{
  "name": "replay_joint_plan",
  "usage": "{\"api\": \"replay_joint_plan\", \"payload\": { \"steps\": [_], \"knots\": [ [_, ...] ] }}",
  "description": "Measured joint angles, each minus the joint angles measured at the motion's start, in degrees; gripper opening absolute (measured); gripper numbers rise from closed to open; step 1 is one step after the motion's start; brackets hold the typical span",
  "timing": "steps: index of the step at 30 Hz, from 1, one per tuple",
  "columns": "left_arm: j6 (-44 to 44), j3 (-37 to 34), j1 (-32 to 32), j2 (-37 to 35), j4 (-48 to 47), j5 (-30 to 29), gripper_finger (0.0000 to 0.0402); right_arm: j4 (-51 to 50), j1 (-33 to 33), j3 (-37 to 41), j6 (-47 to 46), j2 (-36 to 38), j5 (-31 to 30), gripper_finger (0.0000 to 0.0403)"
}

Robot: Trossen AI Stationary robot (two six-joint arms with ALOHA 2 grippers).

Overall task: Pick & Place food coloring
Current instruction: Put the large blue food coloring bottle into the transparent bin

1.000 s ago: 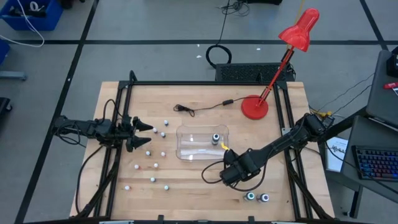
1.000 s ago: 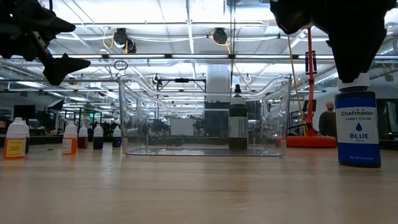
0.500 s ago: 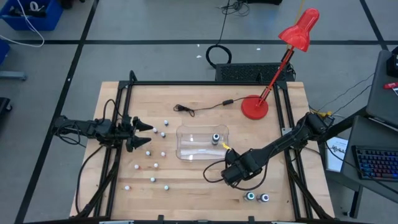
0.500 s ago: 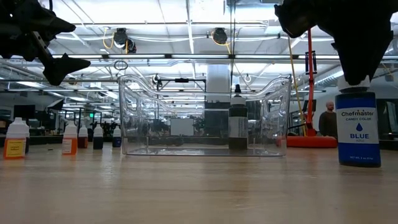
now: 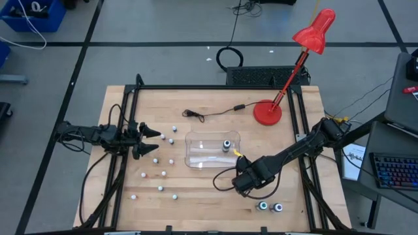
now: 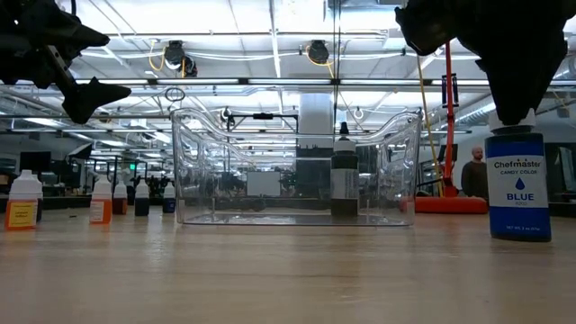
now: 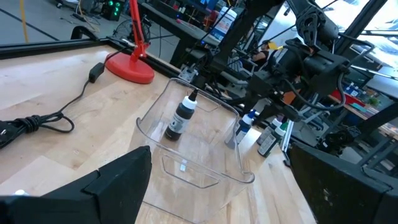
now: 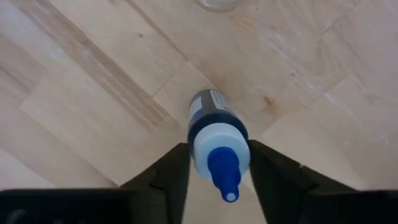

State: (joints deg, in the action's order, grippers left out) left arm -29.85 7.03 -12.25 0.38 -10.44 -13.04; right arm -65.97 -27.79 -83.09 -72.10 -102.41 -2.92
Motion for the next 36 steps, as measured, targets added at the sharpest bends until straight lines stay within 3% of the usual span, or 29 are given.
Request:
{"api": "replay_joint_plan", "payload": {
  "steps": [2,13,22,29,36],
  "knots": [
    [0.00,0.02,0.00,-0.02,0.00,0.00,0.0379,0.02,0.01,0.00,0.71,0.00,0.11,0.0106],
    [0.00,0.02,0.00,-0.01,0.00,0.00,0.0379,-0.11,0.00,-0.33,4.81,1.05,-1.42,0.0104],
    [0.00,0.02,0.00,-0.01,0.02,0.00,0.0379,-4.23,0.00,-9.51,8.25,7.44,-8.75,0.0104],
    [0.00,0.02,0.00,0.00,0.00,0.00,0.0379,-2.20,3.59,-19.84,20.49,10.32,-17.76,0.0104],
    [0.00,0.00,0.00,-0.02,0.00,0.00,0.0379,5.89,10.97,-27.88,38.12,8.03,-14.17,0.0104]
  ]
}}
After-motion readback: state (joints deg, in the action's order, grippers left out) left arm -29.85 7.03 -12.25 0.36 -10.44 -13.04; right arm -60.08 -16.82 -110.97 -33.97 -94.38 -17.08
